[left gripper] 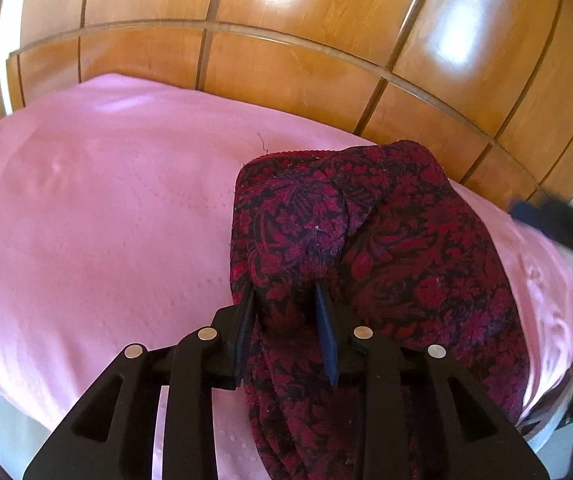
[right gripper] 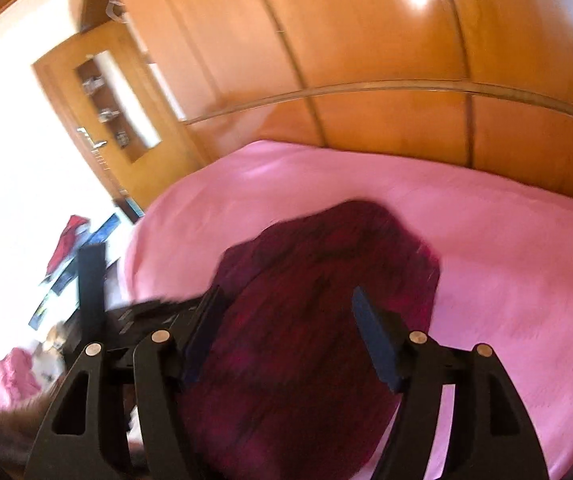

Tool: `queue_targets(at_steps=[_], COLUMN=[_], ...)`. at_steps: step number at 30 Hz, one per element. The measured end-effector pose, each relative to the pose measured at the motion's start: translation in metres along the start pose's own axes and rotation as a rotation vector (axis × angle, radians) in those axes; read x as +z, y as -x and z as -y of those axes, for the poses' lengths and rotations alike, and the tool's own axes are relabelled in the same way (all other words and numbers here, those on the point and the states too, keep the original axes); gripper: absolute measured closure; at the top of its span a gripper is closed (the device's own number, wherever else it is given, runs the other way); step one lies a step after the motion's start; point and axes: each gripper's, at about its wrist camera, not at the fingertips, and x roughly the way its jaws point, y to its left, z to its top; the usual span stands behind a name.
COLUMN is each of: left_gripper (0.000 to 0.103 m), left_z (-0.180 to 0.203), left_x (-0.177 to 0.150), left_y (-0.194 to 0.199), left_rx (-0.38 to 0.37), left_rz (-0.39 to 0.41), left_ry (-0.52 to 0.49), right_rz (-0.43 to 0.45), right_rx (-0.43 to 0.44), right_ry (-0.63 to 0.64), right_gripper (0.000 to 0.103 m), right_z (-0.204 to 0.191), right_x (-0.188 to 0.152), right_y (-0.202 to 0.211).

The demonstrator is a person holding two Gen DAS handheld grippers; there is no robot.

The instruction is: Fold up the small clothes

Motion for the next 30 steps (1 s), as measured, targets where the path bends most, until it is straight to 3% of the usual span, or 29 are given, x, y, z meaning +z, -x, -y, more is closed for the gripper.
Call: queue_targets(at_steps=[4,6,10,13,14,16,17,18,21,23,25,26,30], left_gripper=[0.076,0.076,0.076,0.076,0.075,0.062,0.062,0.062,0.062,0.059,0.047,0.046,0.036], left_z=[0.011,0.009,0.003,0.006,0.008,0.014,0.016,0.016,0.016,0.019,0.020,0.019,0.010], left_x=[-0.004,-0.007,-0.011,-0.008,-0.008,-0.009,-0.010,-0.010,-0.012,-0.014,-0.016,-0.017,-0.019], left_y=[-0.002,-0.006,-0.010,-0.006,-0.004,0.002,0.004,0.005,0.007,0.009,0.012,0.013,0.014], left_rx=[0.057,0.080,0.078,0.083,0.095,0.158,0.174,0.185,0.203,0.220,0.253,0.254,0.245], left_rz=[0.012,0.008,0.010,0.018,0.025,0.048,0.053,0.053,0.059,0.066,0.081,0.082,0.078], left_ry=[-0.060,-0.064,-0.027,-0.017,-0.025,-0.051,-0.057,-0.058,-0.058,-0.067,-0.069,-0.066,-0.050], right_rz=[-0.123,-0.195,-0.235,-0.207,-0.181,-0.133,-0.085,-0.053,0.025,0.015,-0.018,-0.030,-0.054], right_rx=[-0.055,-0.069,-0.125,-0.125,-0.111,-0.080,-0.073,-0.071,-0.047,-0.012,0.026,0.053,0.202], right_ry=[-0.072,-0.072,-0.044,-0.026,-0.018,-0.010,-0.016,-0.026,-0.106,-0.162,-0.222,-0.267,-0.421], right_gripper=[0.050,0.049,0.048,0.045,0.038,0.023,0.010,0.004,0.003,0.003,0.003,0.003,0.002], right_z=[0.018,0.020,0.023,0.014,0.014,0.011,0.010,0.010,0.025,0.043,0.062,0.071,0.103], right_x=[0.020,0.020,0.004,-0.002,0.000,-0.004,-0.005,-0.009,-0.024,-0.038,-0.052,-0.058,-0.082], right_y=[-0.058,-0.089,-0.109,-0.092,-0.088,-0.071,-0.056,-0.043,-0.014,-0.006,-0.006,-0.006,-0.008])
